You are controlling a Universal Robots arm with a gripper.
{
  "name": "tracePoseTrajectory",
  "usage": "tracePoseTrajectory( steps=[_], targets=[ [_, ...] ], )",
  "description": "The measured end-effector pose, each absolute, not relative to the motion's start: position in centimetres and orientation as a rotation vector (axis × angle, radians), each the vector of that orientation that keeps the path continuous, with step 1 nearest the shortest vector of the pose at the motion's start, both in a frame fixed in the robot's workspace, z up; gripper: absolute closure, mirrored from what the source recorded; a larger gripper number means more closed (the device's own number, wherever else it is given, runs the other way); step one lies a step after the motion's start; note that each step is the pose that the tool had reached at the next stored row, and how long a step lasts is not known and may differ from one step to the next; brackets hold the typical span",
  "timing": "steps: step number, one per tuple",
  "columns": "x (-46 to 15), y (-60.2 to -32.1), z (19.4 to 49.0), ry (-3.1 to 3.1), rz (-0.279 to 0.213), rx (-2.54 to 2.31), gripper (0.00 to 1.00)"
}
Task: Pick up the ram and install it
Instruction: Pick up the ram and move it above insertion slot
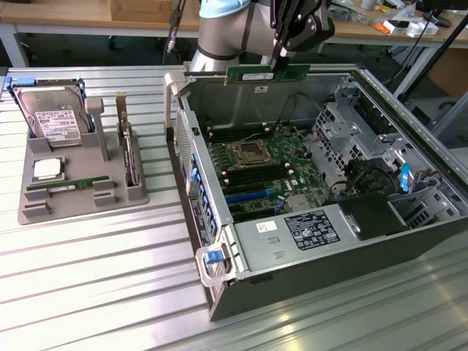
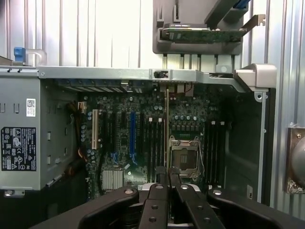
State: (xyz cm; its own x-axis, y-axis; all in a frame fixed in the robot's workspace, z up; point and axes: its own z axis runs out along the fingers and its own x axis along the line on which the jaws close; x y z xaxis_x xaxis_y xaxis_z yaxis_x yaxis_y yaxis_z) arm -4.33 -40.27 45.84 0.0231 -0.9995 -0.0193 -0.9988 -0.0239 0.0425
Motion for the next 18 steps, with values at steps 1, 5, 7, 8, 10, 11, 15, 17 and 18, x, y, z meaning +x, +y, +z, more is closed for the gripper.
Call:
tracePoseTrajectory(
  steps=[1, 5, 7, 8, 10, 11, 15, 17, 18],
  targets=[
    [-4.0, -40.3, 45.7, -2.183, -0.068, 2.235, 0.88],
    [-3.1, -40.3, 45.5, -2.183, -0.068, 2.235, 0.88],
    [-2.7, -40.3, 45.5, -2.183, -0.068, 2.235, 0.88],
    [-2.5, -40.3, 45.5, -2.183, -0.068, 2.235, 0.88],
    [-1.9, -40.3, 45.4, -2.183, -0.068, 2.235, 0.88],
    [-1.5, -40.3, 45.4, -2.183, -0.068, 2.235, 0.88],
    [-0.5, -40.3, 45.2, -2.183, -0.068, 2.235, 0.88],
    [-0.4, -40.3, 45.0, -2.183, -0.068, 2.235, 0.88],
    [-0.3, -40.3, 44.9, -2.183, -0.068, 2.235, 0.88]
  ],
)
